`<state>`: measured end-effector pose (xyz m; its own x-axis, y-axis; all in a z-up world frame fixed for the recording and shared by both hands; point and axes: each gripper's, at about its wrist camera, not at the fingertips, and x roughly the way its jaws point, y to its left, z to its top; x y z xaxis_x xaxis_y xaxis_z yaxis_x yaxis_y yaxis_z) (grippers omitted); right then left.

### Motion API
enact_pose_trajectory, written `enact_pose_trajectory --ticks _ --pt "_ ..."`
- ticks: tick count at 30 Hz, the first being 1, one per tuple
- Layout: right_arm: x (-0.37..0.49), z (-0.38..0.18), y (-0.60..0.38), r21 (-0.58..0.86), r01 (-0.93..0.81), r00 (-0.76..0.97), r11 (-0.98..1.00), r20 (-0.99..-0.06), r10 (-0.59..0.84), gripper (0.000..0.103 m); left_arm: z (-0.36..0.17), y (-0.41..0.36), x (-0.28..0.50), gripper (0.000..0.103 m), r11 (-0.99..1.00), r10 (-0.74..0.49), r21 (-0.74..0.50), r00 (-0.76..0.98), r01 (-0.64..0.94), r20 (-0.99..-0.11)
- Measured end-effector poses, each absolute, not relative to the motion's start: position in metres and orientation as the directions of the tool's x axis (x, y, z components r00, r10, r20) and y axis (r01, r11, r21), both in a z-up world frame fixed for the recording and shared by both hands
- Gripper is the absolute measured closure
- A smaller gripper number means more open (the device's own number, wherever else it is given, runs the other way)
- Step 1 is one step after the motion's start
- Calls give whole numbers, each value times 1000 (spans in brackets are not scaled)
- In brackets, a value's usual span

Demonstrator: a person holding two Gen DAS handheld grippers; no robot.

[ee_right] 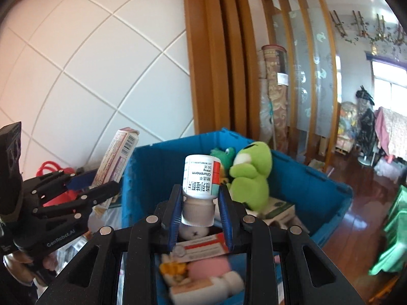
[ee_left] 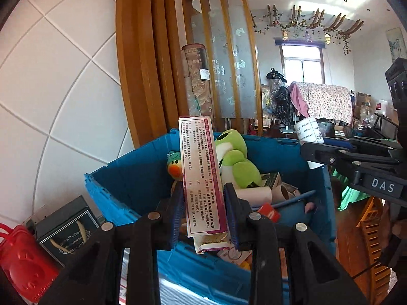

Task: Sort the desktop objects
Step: 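Open both tools over the blue crate to drop the box and bottle, then move both tools back toward the remaining items on the bed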

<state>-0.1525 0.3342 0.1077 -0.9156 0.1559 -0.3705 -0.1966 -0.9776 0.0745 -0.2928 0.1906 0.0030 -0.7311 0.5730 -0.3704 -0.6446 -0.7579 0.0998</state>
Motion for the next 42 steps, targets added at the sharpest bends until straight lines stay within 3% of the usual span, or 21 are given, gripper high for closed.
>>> enact_pose_trajectory --ticks 5,6,8,9,11,13,27,33,42 --pt "-173 109 379 84 -217 -913 -973 -369 172 74 22 214 -298 71 -777 526 151 -762 -611 -379" --pt "-176 109 386 88 -228 -913 -970 -367 181 68 29 219 -302 68 -789 504 160 -773 -594 -384" --pt "-176 108 398 101 -239 -912 -966 -365 188 54 37 225 -302 49 -811 473 166 -795 -561 -380" --pt "-175 109 402 109 -241 -915 -964 -357 189 47 39 224 -301 45 -820 463 164 -804 -548 -372" --pt "-171 110 408 115 -236 -922 -965 -341 185 43 45 225 -296 33 -837 447 159 -822 -524 -354" --pt "-166 108 411 122 -229 -925 -966 -337 176 34 47 224 -293 32 -848 432 158 -833 -505 -346" --pt "-158 92 423 184 -151 -924 -971 -375 72 25 68 242 -290 32 -885 367 147 -856 -442 -365" --pt "-154 96 397 170 -116 -929 -979 -368 46 17 65 196 -274 32 -915 318 125 -877 -383 -360" --pt "-160 108 307 188 22 -938 -982 -336 -85 9 45 58 -240 32 -962 80 211 -916 -174 -393"
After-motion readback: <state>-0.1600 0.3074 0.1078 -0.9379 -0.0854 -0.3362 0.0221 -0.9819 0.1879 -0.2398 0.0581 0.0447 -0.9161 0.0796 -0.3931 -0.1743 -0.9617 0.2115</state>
